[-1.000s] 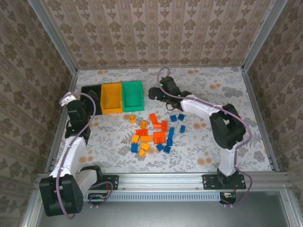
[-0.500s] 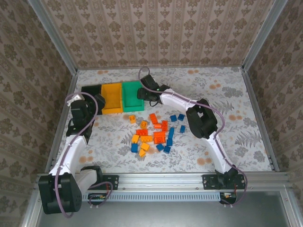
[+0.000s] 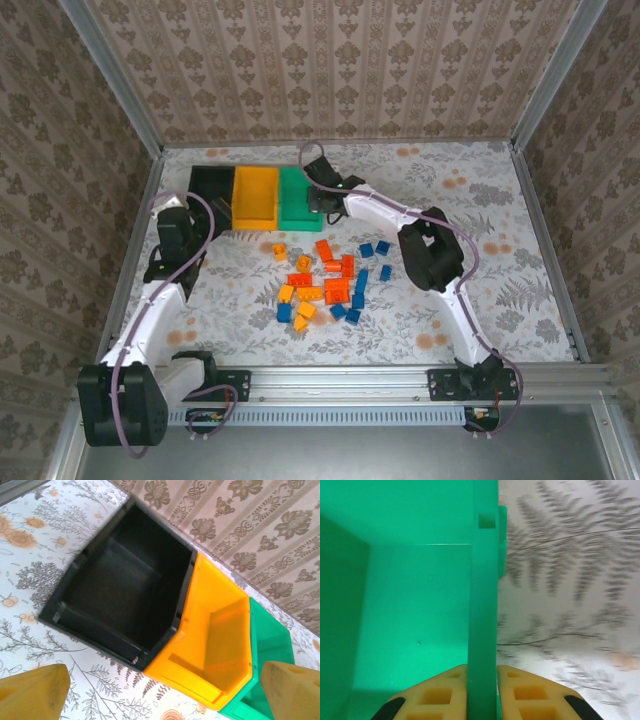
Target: Sort the legos into containers by color
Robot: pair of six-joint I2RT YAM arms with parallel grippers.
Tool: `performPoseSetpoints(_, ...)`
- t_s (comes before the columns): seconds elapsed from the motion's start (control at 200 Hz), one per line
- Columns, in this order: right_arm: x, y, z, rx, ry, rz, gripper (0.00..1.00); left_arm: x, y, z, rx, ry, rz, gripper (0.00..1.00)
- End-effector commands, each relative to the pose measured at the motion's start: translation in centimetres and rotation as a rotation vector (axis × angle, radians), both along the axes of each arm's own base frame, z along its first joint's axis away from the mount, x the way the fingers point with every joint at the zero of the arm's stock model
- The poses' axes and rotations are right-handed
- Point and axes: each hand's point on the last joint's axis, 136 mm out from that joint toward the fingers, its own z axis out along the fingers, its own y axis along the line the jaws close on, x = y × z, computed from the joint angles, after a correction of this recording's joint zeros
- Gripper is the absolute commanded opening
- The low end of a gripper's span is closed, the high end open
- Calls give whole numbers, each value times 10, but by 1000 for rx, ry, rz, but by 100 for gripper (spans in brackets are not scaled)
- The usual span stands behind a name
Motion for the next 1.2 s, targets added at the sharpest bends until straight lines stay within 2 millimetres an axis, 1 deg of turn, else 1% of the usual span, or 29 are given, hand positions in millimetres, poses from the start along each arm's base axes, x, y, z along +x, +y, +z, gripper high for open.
performPoseSetpoints(0.0, 7, -56, 21, -43, -1, -33, 0, -1, -10, 16, 5, -21, -41, 100)
performPoseSetpoints(0.115, 5, -94, 31, -98, 18, 11, 0, -2, -20, 18, 2, -20, -71, 100)
performPoseSetpoints(0.14, 0, -103, 28, -113, 47, 26, 0, -3, -22, 19, 0, -22, -78, 100)
performPoseSetpoints(0.205, -6, -129, 25, -144, 87, 29, 0, -4, -27, 21, -4, -33, -97, 100)
performPoseSetpoints(0.285, -12, -154, 19, -162, 122, 29, 0, -5, -33, 24, -6, -46, -111, 100)
performPoseSetpoints(0.35, -16, -170, 12, -159, 151, 20, 0, -6, -37, 25, -5, -50, -122, 100)
performPoseSetpoints(0.425, -21, -182, 8, -148, 173, 27, 0, -6, -41, 25, 4, -50, -135, 100)
performPoseSetpoints(0.62, -43, -183, 5, -148, 209, 88, 0, -8, -44, 21, 12, -42, -143, 100)
performPoseSetpoints(0.805, -67, -186, -5, -149, 237, 117, 0, -11, -45, 16, 5, -40, -148, 100)
performPoseSetpoints(0.91, -73, -187, -12, -150, 245, 110, 0, -12, -46, 13, 9, -31, -151, 100)
performPoseSetpoints(1.055, -74, -190, -15, -167, 240, 66, 0, -12, -46, 9, 6, -22, -151, 100)
performPoseSetpoints(1.09, -74, -190, -16, -172, 239, 57, 4, -12, -46, 8, 6, -19, -150, 100)
performPoseSetpoints(1.12, -74, -191, -16, -176, 239, 47, 11, -12, -46, 8, 5, -20, -151, 100)
performPoseSetpoints(1.14, -74, -191, -17, -176, 240, 44, 14, -12, -46, 8, 4, -22, -153, 100)
performPoseSetpoints(1.19, -73, -191, -17, -173, 239, 34, 15, -12, -47, 7, 2, -18, -156, 100)
